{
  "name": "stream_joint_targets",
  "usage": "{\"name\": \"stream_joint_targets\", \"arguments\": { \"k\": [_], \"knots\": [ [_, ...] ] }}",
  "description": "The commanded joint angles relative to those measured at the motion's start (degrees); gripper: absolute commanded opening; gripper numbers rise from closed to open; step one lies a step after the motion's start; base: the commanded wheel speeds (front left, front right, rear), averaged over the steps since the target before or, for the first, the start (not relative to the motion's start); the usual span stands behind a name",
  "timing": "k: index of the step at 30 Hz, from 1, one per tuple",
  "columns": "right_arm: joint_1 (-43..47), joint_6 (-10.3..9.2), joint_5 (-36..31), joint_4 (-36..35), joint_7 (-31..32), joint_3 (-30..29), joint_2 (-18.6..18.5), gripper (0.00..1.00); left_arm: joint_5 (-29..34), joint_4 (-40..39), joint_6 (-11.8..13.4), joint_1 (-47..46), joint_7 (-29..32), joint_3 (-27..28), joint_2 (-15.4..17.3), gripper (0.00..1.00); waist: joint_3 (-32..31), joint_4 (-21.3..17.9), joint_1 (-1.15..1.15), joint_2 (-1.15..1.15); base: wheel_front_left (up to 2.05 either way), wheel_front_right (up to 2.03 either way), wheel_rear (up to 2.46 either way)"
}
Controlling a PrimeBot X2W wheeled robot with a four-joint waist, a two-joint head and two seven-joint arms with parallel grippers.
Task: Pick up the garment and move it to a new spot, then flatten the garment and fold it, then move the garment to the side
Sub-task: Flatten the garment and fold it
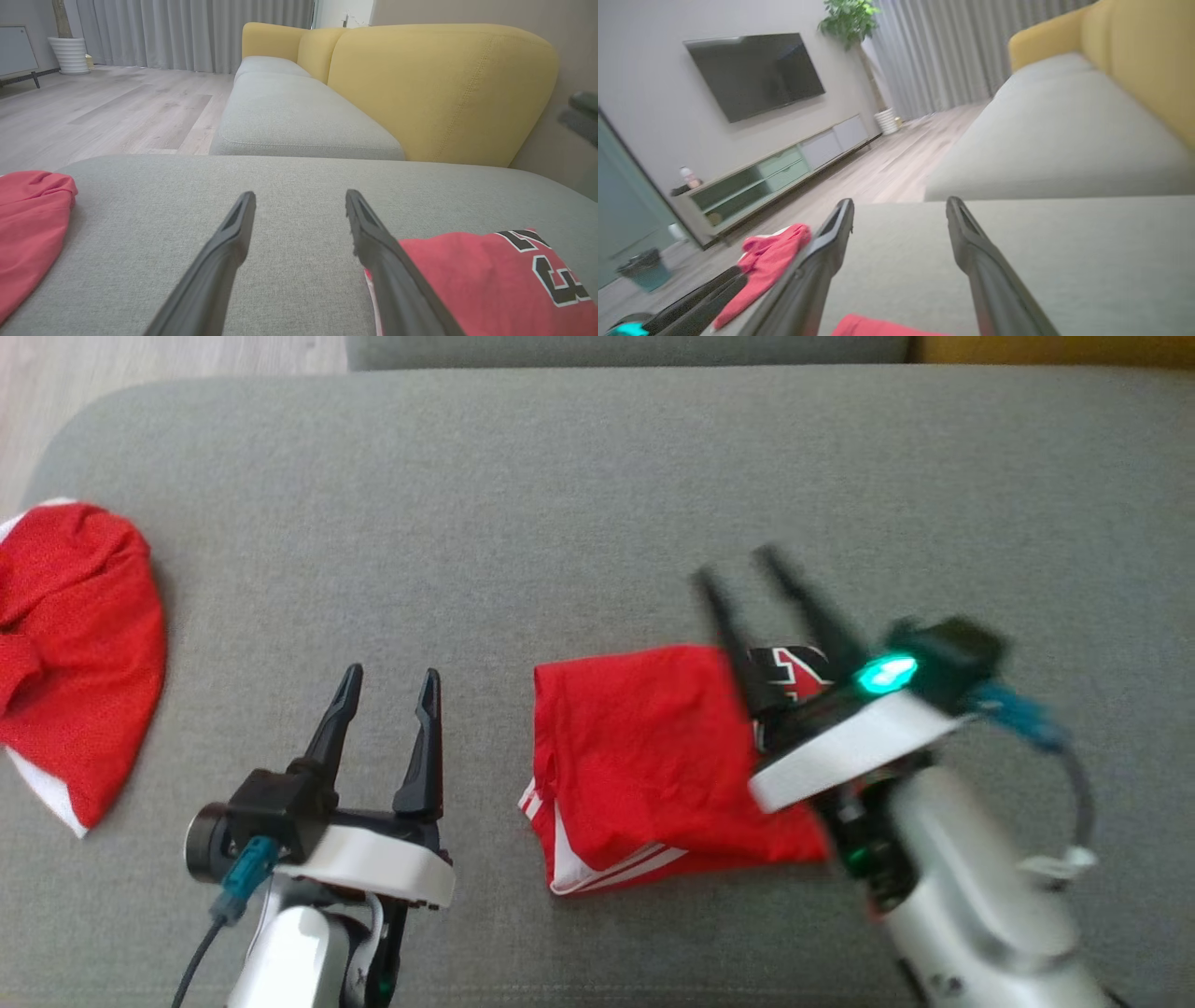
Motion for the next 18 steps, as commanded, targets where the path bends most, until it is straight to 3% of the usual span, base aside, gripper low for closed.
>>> {"name": "stream_joint_targets", "arguments": {
  "k": [1, 10, 18],
  "knots": [
    [1.23, -0.04, -2.37, -3.14, -0.75, -2.47, 0.05, 1.0, 0.51, -1.83, 0.39, -1.25, -0.7, 2.01, 0.77, 1.0, -0.64, -0.49, 0.0, 0.0, 0.0, 0.0, 0.0],
    [12.26, -0.04, -14.45, -10.84, 1.5, -20.1, -3.75, 1.0, 0.75, -2.36, 0.6, 0.15, -0.7, 2.93, 2.32, 1.0, -2.94, -1.4, 0.0, 0.0, 0.0, 0.0, 0.0],
    [19.36, -0.04, -16.77, -14.03, 3.51, -24.95, -3.48, 1.0, 0.39, -3.14, 0.83, 3.1, -0.56, 3.33, 3.62, 1.0, -5.86, -2.12, 0.0, 0.0, 0.0, 0.0, 0.0]
  ]
}}
